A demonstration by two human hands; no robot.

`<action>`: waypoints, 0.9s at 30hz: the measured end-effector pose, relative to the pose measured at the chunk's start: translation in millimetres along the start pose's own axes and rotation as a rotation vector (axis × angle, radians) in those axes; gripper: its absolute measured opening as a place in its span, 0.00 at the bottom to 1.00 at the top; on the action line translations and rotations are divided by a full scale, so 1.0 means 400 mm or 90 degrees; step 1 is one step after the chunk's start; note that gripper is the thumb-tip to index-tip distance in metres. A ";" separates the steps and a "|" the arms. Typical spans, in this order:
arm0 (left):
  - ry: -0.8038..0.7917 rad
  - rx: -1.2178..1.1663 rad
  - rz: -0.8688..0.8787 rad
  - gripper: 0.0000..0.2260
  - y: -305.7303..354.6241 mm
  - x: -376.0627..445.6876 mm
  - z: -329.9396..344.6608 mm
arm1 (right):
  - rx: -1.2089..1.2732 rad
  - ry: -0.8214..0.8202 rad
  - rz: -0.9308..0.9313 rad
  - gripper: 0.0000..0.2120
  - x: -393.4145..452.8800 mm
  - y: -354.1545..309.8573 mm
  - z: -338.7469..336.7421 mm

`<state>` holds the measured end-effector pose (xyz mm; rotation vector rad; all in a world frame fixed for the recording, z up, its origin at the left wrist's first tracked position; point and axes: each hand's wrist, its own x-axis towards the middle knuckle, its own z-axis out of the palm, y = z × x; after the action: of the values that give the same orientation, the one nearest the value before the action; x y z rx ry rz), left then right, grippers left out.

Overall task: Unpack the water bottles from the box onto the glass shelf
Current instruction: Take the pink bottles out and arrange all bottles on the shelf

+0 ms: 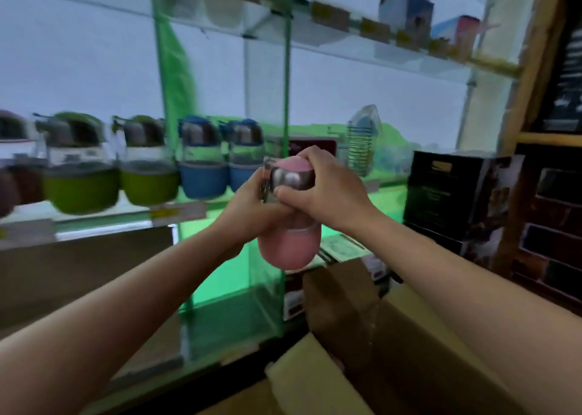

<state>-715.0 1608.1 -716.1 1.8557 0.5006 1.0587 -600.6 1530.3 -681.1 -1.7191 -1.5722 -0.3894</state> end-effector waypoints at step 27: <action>0.283 0.238 -0.134 0.32 0.168 -0.165 -1.206 | 0.188 -0.229 -0.219 0.19 0.456 -1.073 0.465</action>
<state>-1158.2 1775.5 -585.0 1.8236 1.1968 1.3013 -1019.4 1770.5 -542.9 -1.3431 -2.0788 -0.0042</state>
